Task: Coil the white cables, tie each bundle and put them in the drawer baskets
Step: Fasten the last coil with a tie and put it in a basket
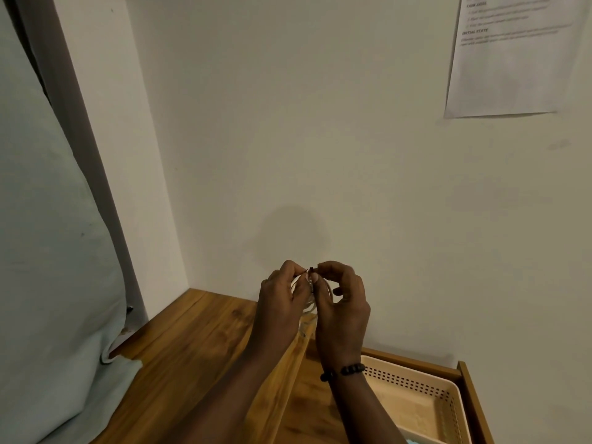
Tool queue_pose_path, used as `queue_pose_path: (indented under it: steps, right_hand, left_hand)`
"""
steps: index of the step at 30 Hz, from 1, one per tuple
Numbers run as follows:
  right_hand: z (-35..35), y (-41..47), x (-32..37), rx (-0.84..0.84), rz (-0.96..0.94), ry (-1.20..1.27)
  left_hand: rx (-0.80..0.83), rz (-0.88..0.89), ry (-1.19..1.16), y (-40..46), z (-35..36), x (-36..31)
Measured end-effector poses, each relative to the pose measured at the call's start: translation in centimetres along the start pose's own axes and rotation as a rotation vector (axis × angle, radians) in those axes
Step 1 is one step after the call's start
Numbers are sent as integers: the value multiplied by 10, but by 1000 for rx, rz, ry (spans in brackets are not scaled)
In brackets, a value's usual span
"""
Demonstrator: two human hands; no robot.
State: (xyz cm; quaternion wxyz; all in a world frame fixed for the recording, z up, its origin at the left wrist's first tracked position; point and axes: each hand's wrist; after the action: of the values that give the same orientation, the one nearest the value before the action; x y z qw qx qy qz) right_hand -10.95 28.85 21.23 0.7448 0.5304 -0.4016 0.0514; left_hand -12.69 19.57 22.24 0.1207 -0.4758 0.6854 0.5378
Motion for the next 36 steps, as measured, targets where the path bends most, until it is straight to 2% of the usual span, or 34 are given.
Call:
queue_pose_path:
  steps: [6, 15, 21, 26, 36]
  right_hand:
    - [1, 3, -3, 14, -3, -32]
    - [-1, 6, -9, 159, -43, -95]
    - [-2, 6, -10, 223, 30, -57]
    - [-3, 8, -10, 146, 140, 63]
    - [-1, 9, -17, 189, 108, 29]
  left_hand:
    - [-4, 7, 48, 2, 1, 6]
    - [2, -10, 116, -1, 0, 9]
    - [16, -5, 197, -2, -3, 10]
    - [31, -4, 223, -2, -4, 11]
    - [31, -16, 220, 2, -4, 9]
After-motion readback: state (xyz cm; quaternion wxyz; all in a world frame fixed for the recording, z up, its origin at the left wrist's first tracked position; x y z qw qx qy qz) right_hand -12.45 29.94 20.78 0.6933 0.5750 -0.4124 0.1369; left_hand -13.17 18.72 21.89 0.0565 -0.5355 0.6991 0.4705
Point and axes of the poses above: each hand's wrist, its own y-axis towards the middle knuckle, its own z-axis out of the palm, x = y × z, and after that the axes turned 5 degrees about -z, right-handed
